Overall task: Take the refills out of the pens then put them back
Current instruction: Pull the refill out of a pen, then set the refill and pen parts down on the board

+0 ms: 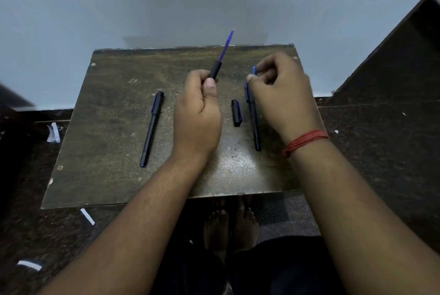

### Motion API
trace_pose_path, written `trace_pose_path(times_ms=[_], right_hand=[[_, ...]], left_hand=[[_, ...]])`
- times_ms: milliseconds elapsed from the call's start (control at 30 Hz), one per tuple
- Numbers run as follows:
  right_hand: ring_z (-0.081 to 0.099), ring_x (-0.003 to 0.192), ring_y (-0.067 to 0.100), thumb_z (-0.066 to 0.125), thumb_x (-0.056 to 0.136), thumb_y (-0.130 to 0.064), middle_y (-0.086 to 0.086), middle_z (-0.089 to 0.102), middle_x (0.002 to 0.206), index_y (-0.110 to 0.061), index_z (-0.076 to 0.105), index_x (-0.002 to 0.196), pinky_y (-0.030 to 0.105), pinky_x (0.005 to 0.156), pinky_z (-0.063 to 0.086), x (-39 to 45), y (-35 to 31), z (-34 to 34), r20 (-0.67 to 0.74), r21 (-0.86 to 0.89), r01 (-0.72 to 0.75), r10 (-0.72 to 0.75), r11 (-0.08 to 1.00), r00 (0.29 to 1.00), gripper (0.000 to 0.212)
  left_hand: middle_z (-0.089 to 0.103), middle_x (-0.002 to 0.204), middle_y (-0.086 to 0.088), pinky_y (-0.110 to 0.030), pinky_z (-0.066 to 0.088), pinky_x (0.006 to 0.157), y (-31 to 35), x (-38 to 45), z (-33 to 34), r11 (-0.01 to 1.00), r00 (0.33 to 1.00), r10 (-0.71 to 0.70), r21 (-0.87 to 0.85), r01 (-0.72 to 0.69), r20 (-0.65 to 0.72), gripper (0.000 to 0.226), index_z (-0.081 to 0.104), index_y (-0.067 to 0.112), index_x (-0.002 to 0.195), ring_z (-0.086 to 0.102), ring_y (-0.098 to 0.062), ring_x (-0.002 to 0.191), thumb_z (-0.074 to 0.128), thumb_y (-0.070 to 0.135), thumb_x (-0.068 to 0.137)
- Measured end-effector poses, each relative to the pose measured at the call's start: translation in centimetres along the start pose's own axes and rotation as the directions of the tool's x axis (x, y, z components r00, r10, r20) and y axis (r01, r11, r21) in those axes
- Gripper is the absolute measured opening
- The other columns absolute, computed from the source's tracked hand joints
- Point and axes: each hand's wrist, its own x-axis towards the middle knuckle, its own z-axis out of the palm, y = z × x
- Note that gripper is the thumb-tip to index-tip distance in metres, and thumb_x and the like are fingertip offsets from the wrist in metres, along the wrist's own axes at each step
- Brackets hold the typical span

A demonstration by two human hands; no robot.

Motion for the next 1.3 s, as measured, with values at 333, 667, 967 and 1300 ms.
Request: trace_pose_path(times_ms=[333,667,967,1300], right_hand=[[0.051,0.093,0.023,0.059,0.094,-0.031,-0.001,0.056,0.089,-0.018,0.054,0.107,0.032,0.07,0.037,-1.3,-1.3,1.0,0.212,-0.486,0.16,-0.062,0.859,0.975,0.019],[0.054,0.068,0.004,0.057,0.096,-0.024,-0.01,0.056,0.071,-0.022,0.062,0.09,0.015,0.058,0.038,-0.3,-1.2,0.1,-0.035,-0.035,0.067,-0.068,0.997,0.997,0.007],[0.062,0.07,-0.001,0.067,0.095,-0.028,-0.005,0.07,0.078,-0.02,0.071,0.09,0.017,0.065,0.047,-0.4,-1.1,0.2,0.164,0.405,-0.065,-0.002,0.912,0.986,0.011],[0.059,0.066,0.002,0.065,0.095,-0.024,-0.004,0.069,0.075,-0.017,0.069,0.083,0.017,0.059,0.043,-0.3,-0.8,0.5,0.216,0.52,-0.098,-0.019,0.849,0.976,0.014]], left_hand=[[0.045,0.068,0.01,-0.026,0.035,0.057,0.1,0.4,-0.3,0.998,0.996,-0.066,-0.02,0.065,-0.052,0.019,0.057,0.012,0.102,0.044,-0.002,0.063,0.041,0.02,0.106],[0.046,0.071,0.011,-0.018,0.033,0.057,0.0,0.3,-0.2,0.998,0.998,-0.057,-0.008,0.057,0.0,0.019,0.058,0.014,0.102,0.043,-0.001,0.065,0.041,0.022,0.107],[0.05,0.07,0.008,-0.022,0.035,0.055,0.0,-0.2,0.2,0.998,0.991,0.051,0.036,-0.056,0.123,0.015,0.059,0.013,0.102,0.048,-0.004,0.064,0.045,0.018,0.105],[0.064,0.081,-0.004,-0.042,0.045,0.066,-0.3,-0.3,0.3,0.991,0.983,0.102,0.071,-0.114,0.154,0.022,0.06,0.011,0.107,0.057,-0.013,0.073,0.043,0.024,0.103]])
